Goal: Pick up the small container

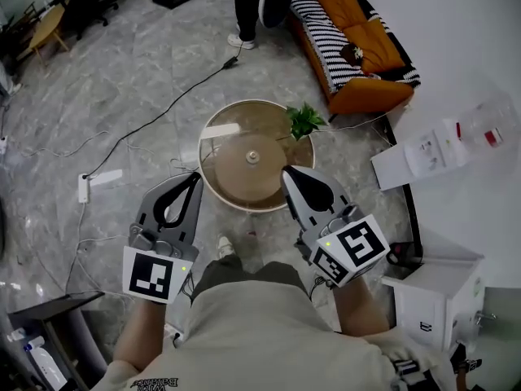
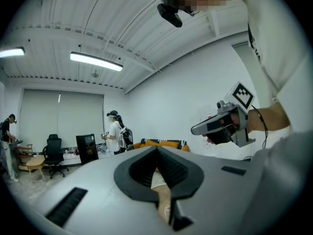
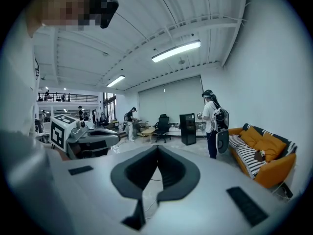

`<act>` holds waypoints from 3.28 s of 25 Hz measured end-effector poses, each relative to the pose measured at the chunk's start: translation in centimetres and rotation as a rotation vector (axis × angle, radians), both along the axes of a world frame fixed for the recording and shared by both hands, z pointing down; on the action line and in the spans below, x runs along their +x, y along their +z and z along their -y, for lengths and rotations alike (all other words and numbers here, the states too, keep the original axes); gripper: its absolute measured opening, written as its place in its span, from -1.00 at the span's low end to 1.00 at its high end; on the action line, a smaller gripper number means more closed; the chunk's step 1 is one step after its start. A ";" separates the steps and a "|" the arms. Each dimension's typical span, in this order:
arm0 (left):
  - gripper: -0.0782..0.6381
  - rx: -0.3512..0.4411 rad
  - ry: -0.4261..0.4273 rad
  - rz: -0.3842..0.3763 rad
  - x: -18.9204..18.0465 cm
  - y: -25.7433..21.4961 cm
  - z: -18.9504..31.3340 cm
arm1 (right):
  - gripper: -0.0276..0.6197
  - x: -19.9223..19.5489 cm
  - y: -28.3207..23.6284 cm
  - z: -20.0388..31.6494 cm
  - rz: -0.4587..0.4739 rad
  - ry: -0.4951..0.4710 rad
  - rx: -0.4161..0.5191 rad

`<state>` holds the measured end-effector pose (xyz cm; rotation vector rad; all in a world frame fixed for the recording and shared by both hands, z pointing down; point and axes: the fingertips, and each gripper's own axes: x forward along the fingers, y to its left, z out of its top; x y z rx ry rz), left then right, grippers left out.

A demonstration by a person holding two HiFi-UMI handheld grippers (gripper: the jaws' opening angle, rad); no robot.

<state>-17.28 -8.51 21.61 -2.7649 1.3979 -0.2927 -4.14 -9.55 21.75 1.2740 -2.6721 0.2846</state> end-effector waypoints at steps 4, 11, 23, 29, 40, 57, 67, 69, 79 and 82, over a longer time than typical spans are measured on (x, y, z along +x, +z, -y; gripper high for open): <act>-0.77 -0.014 0.013 -0.025 -0.6 0.6 3.0 | -0.93 -0.9 -0.2 2.7 0.022 0.024 0.002; -0.77 -0.036 -0.006 -0.044 -0.3 2.4 6.7 | -0.93 1.4 2.2 7.2 0.015 0.118 -0.035; -0.77 -0.056 -0.106 -0.023 -0.2 7.4 14.7 | -0.53 2.6 9.7 16.5 0.073 0.073 -0.055; -0.77 -0.080 -0.111 -0.039 1.1 12.8 18.3 | -0.29 2.8 20.5 21.5 0.056 0.070 -0.163; -0.77 -0.231 -0.109 -0.013 4.3 29.8 20.8 | -0.14 4.9 44.0 24.2 -0.027 0.106 -0.301; -0.77 -0.463 -0.092 -0.030 7.1 51.5 20.5 | 0.10 3.3 66.1 25.3 -0.120 0.063 -0.339; -0.77 -0.501 -0.079 -0.014 7.2 55.1 19.7 | 0.12 1.8 69.8 25.2 -0.188 0.031 -0.344; -0.77 -0.508 -0.075 -0.012 7.2 55.5 19.3 | 0.12 1.8 70.6 25.3 -0.210 0.040 -0.349; -0.77 -0.450 -0.040 0.100 7.0 53.8 18.1 | 0.11 1.9 69.8 25.1 -0.288 0.013 -0.422; -0.77 -0.441 -0.039 0.100 6.8 51.6 18.2 | 0.11 1.6 66.3 24.9 -0.263 0.017 -0.405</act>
